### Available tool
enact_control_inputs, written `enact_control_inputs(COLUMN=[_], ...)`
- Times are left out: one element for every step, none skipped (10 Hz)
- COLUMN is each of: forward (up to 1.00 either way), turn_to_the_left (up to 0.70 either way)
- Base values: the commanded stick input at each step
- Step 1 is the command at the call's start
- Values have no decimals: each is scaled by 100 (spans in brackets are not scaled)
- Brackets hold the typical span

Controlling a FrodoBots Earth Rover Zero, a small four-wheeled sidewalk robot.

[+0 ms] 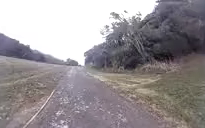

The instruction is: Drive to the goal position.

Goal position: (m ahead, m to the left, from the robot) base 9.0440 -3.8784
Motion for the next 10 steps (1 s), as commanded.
enact_control_inputs(forward=[45,45,45,45,45,45,45,45,45,45], turn_to_the_left=[27,27,27,27,27,27,27,27,27,27])
